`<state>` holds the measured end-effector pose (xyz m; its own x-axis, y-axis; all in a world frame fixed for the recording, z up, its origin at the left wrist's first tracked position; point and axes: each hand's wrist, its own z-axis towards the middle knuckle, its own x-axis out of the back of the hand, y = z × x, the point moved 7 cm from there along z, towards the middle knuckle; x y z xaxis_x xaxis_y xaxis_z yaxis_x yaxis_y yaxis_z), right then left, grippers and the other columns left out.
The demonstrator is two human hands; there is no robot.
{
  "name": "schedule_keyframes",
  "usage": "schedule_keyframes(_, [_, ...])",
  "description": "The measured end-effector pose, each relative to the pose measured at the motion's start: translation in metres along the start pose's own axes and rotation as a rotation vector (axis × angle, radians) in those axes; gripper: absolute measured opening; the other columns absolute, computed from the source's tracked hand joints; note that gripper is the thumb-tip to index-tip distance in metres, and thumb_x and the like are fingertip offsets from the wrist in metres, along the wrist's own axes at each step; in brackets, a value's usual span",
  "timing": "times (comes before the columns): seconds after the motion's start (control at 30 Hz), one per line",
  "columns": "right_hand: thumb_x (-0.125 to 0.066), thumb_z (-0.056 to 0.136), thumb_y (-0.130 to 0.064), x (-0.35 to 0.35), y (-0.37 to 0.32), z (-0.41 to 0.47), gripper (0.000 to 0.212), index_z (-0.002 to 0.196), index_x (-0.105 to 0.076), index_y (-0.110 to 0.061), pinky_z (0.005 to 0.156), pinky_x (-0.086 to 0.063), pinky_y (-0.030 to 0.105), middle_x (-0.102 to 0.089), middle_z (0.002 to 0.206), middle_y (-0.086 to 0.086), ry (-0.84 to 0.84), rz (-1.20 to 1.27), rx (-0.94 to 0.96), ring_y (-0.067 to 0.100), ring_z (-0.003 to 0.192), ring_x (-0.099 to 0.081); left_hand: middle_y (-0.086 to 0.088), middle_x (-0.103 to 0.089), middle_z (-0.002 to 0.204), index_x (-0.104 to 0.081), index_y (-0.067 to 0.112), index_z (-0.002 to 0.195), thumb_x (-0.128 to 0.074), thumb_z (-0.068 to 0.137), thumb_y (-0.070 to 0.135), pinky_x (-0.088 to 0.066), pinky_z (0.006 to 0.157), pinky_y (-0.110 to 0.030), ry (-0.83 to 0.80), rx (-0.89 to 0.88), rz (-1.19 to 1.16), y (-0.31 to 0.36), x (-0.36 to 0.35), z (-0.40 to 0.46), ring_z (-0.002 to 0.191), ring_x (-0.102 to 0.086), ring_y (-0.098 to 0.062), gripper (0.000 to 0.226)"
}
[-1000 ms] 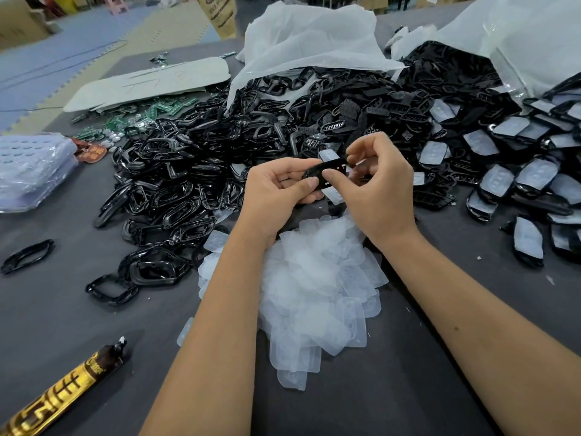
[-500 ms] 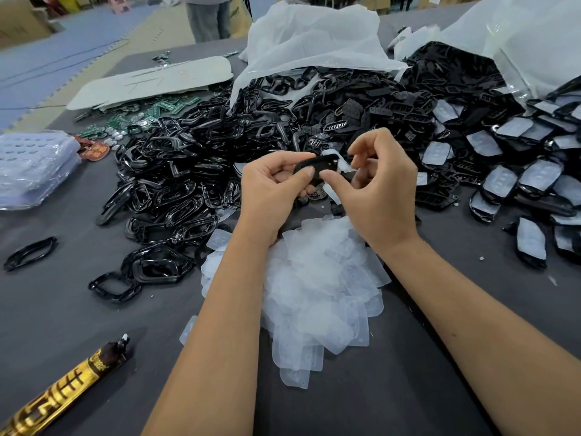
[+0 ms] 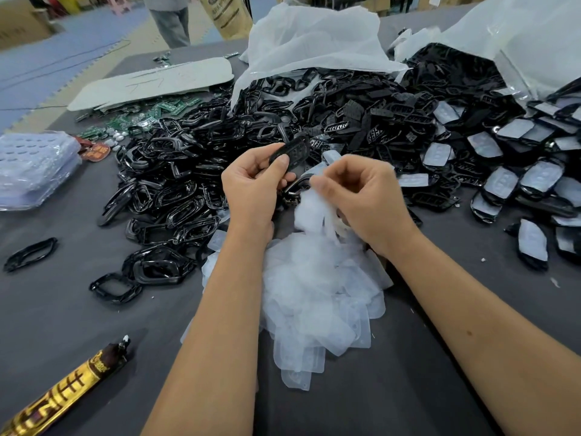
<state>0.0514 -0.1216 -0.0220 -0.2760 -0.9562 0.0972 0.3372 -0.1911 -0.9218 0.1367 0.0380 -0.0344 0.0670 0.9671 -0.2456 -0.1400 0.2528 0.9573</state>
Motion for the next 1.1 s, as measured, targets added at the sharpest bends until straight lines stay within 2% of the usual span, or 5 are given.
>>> schedule_keyframes(0.23, [-0.056, 0.108, -0.016, 0.002, 0.014, 0.002, 0.018, 0.093, -0.055, -0.005, 0.043, -0.041, 0.025, -0.066, 0.06, 0.006, 0.06, 0.428, -0.283, 0.018, 0.044, -0.052, 0.001, -0.071, 0.072, -0.079, 0.016, 0.094, -0.07, 0.092, -0.005, -0.053, 0.059, -0.017, 0.047, 0.018, -0.016, -0.001, 0.004, 0.002, 0.06, -0.067, -0.011, 0.023])
schedule_keyframes(0.6, [-0.077, 0.086, 0.001, -0.024, 0.001, -0.005, 0.031, 0.114, -0.067, -0.01, 0.062, -0.043, 0.023, -0.057, 0.081, 0.0, -0.222, -0.298, 0.038, 0.012, 0.062, -0.051, 0.004, -0.068, 0.072, -0.076, 0.014, 0.097, -0.07, 0.093, -0.004, -0.053, 0.063, -0.019, 0.243, 0.022, -0.146, 0.003, 0.023, 0.002, 0.061, -0.065, -0.011, 0.019])
schedule_keyframes(0.73, [-0.081, 0.086, -0.005, -0.026, -0.003, -0.006, 0.011, 0.084, -0.07, -0.004, 0.062, -0.034, 0.016, -0.047, 0.064, -0.012, -0.177, -0.444, 0.133, 0.007, 0.058, -0.042, 0.005, -0.067, 0.07, -0.076, 0.014, 0.098, -0.07, 0.093, -0.003, -0.051, 0.061, -0.021, 0.261, -0.105, -0.041, 0.014, 0.022, -0.002, 0.06, -0.066, -0.012, 0.019])
schedule_keyframes(0.9, [-0.071, 0.098, -0.015, -0.025, -0.007, -0.006, 0.044, 0.064, -0.043, -0.017, 0.057, -0.03, 0.02, -0.039, 0.055, -0.006, -0.112, -0.427, 0.092, 0.01, 0.052, -0.036, -0.008, -0.066, 0.076, -0.076, 0.009, 0.1, -0.07, 0.091, -0.003, -0.051, 0.059, -0.021, 0.313, -0.266, 0.074, 0.025, 0.021, -0.007, 0.061, -0.066, -0.019, 0.016])
schedule_keyframes(1.1, [-0.062, 0.095, 0.001, -0.018, -0.011, -0.008, 0.042, 0.063, -0.035, 0.0, 0.049, -0.042, 0.046, -0.04, 0.058, 0.018, -0.047, -0.245, 0.061, 0.038, 0.051, -0.05, -0.007, -0.071, 0.083, -0.075, 0.006, 0.102, -0.069, 0.092, -0.004, -0.053, 0.059, -0.023, 0.286, -0.207, 0.101, 0.017, 0.022, -0.003, 0.061, -0.069, -0.014, 0.015])
